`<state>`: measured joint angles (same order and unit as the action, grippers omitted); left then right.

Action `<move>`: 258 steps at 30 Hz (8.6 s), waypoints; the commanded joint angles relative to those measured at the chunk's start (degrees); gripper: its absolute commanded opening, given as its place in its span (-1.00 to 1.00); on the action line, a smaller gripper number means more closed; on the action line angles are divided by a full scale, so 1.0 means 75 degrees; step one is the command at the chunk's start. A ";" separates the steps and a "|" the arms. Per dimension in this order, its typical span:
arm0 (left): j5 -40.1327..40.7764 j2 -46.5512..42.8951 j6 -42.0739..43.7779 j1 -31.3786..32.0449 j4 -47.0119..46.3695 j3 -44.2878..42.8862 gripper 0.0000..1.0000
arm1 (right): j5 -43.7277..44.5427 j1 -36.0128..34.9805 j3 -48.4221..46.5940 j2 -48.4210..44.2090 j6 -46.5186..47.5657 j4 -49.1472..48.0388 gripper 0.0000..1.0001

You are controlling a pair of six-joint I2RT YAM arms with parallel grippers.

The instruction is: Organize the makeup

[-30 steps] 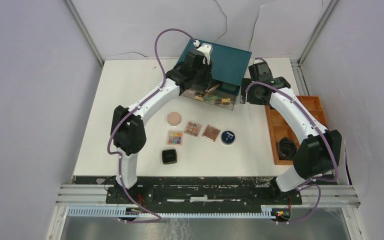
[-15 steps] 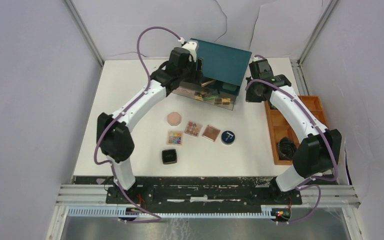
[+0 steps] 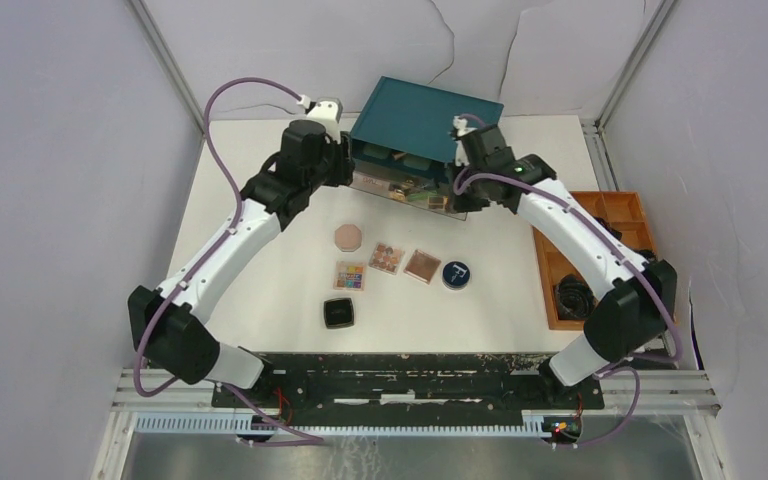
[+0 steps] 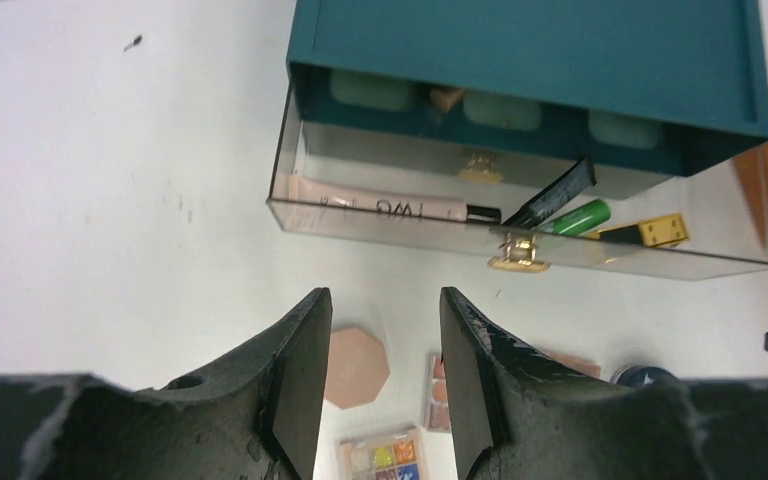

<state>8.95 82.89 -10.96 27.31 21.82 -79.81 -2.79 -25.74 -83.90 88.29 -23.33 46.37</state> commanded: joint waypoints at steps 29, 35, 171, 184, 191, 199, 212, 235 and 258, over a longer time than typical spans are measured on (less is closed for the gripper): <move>-0.0090 -0.2205 -0.0577 -0.0192 0.0204 0.2066 0.01 | 0.2951 -0.0842 -0.4479 0.4179 0.0432 -0.0229 -0.99; -0.0181 -0.2248 -0.0557 -0.0186 0.0129 0.2323 0.01 | 0.3578 -0.0825 -0.4984 0.4672 0.0900 -0.0244 -0.99; -0.2689 0.4276 -0.9008 -0.0045 -1.0134 0.5016 -0.92 | 0.1972 0.1586 -0.1169 0.1012 0.0820 -0.0003 -0.42; -0.3014 0.3578 -0.7346 -0.0059 -0.8600 0.4509 0.33 | 0.1884 0.1580 -0.1036 0.0721 0.0809 0.0207 0.26; -0.2996 0.2297 -0.5851 -0.0129 -0.6894 0.4189 0.81 | 0.1663 0.1568 -0.0876 0.0380 0.0735 0.0405 0.33; -0.3090 0.0489 -0.4644 -0.0297 -0.5742 0.4718 0.99 | 0.1321 0.1286 0.0419 -0.0649 0.0423 0.0518 0.33; -0.1190 -0.1154 -0.1811 -0.0395 -0.1848 0.4637 0.85 | 0.1278 -0.0330 0.2284 -0.1615 -0.0731 0.0170 0.33; -0.0535 0.0668 -0.0767 -0.0387 -0.2525 0.3897 0.88 | 0.0937 -0.0460 0.2564 -0.1362 -0.0515 0.0064 0.34; -0.0369 0.2117 -0.0291 -0.0325 -0.1895 0.3331 0.70 | 0.1047 -0.0448 0.2910 -0.1115 -0.0616 -0.0148 0.34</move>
<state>5.06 97.51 -15.79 24.62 8.93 -54.11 4.54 -28.88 -62.35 79.53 -27.24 47.09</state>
